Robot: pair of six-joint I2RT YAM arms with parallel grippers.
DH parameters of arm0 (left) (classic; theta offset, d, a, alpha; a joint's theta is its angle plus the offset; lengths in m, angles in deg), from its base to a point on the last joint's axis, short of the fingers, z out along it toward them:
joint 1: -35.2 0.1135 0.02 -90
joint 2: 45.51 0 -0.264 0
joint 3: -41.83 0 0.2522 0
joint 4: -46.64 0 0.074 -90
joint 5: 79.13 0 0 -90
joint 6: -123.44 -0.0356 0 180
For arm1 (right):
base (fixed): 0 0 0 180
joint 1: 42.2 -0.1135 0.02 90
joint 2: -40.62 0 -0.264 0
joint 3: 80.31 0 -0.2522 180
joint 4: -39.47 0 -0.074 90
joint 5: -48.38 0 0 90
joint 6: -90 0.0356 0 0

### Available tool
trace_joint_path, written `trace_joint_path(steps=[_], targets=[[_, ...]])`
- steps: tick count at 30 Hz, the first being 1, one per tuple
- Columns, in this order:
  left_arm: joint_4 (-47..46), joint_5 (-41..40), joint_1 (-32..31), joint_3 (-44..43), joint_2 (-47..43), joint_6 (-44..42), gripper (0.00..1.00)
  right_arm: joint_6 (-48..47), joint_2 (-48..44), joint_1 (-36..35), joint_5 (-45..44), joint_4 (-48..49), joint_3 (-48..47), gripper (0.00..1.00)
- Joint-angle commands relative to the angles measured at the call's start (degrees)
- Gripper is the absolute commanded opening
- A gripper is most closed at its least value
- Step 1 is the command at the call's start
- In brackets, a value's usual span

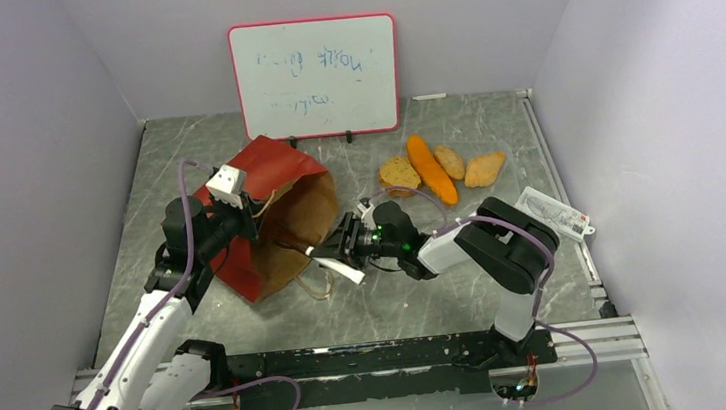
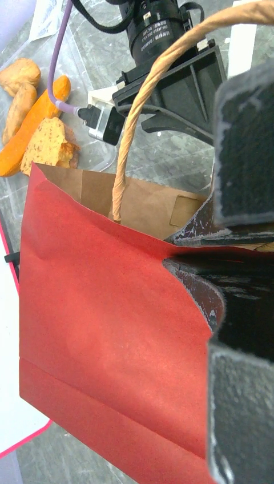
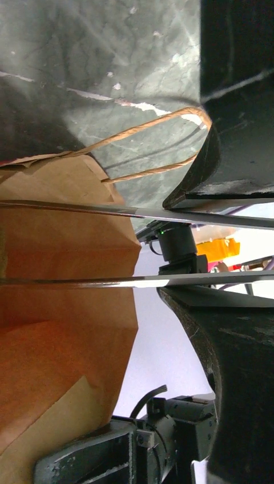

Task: Take the fake bread out of the paper bag
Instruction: Pick up the fake bread from the paper bag.

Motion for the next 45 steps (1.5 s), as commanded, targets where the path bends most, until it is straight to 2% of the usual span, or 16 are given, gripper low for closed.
trace_joint_path(steps=[1, 11, 13, 17, 21, 24, 35, 45], targets=[[-2.0, 2.1, -0.3, 0.3, 0.0, 0.7, 0.07, 1.7, 2.2, 0.4, 0.2, 4.0, -2.5, 0.48], [-2.2, 3.1, -0.3, 0.4, 0.7, 1.0, 0.07, 4.5, 7.3, 0.4, 1.0, 6.0, -6.5, 0.49], [-2.3, 3.2, -0.3, 0.5, 0.7, 1.0, 0.07, 4.3, 7.9, 0.4, 1.0, 4.8, -7.6, 0.46], [-2.6, 3.0, -0.4, 0.6, 0.8, 1.1, 0.07, 4.7, 8.5, 0.3, 0.9, 4.3, -8.1, 0.20], [-3.2, 1.7, -0.4, 0.7, 0.4, 1.9, 0.07, 6.0, 8.2, 0.4, 0.1, 6.8, -5.7, 0.01], [-4.5, -1.0, -0.4, 0.5, 0.0, 3.9, 0.07, 5.2, 5.9, 0.4, -0.8, 5.6, -4.7, 0.00], [-7.3, -14.9, -0.4, -2.3, 1.5, 9.5, 0.07, -4.6, -8.0, 0.4, -8.4, -8.1, -3.0, 0.00], [-6.5, -24.3, -0.5, -5.9, 3.5, 11.3, 0.07, -16.0, -24.4, -0.8, -18.2, -26.5, -3.4, 0.00]])
